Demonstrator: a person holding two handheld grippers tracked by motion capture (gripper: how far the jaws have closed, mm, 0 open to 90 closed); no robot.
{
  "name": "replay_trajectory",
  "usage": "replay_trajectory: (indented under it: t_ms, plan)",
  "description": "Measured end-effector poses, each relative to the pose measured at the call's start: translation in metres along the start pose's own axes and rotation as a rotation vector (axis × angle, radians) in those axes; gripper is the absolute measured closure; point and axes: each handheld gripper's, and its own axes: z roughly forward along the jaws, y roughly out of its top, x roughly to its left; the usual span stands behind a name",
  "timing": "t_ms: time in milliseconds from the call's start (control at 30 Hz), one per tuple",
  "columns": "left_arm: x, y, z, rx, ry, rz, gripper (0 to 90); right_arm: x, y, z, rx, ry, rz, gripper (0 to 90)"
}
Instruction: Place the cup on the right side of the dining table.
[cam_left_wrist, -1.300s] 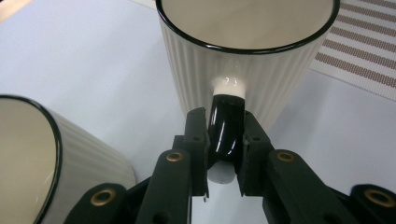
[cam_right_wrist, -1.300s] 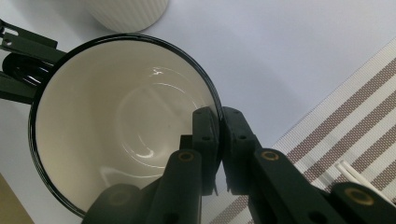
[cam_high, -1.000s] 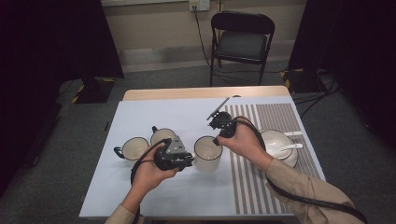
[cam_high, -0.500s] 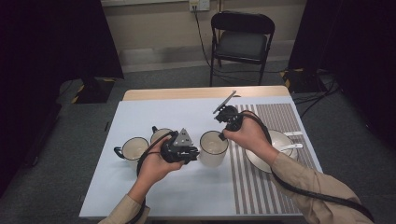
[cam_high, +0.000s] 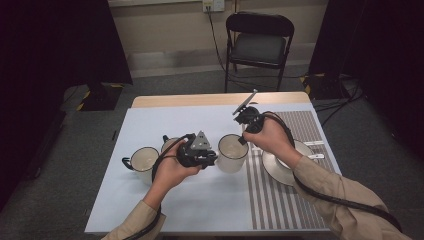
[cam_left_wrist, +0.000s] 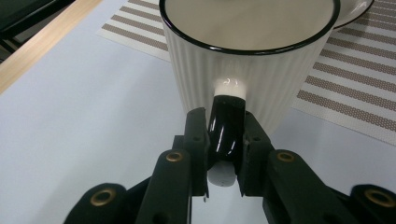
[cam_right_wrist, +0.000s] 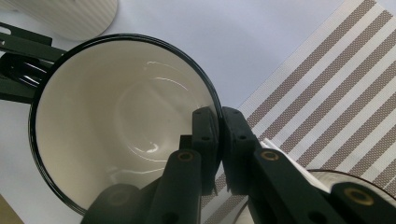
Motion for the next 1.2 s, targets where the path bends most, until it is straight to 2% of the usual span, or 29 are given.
replay_trajectory:
  t_ms: [800,1200]
  plan:
    - [0.022,0.018,0.012,-0.008,0.009,0.028,77.1,-0.028,0.014,-0.002,-0.004,0.013,0.038,85.0]
    - [0.027,0.027,0.020,-0.015,0.015,0.027,77.1,-0.039,0.017,-0.002,-0.006,0.009,0.031,85.0]
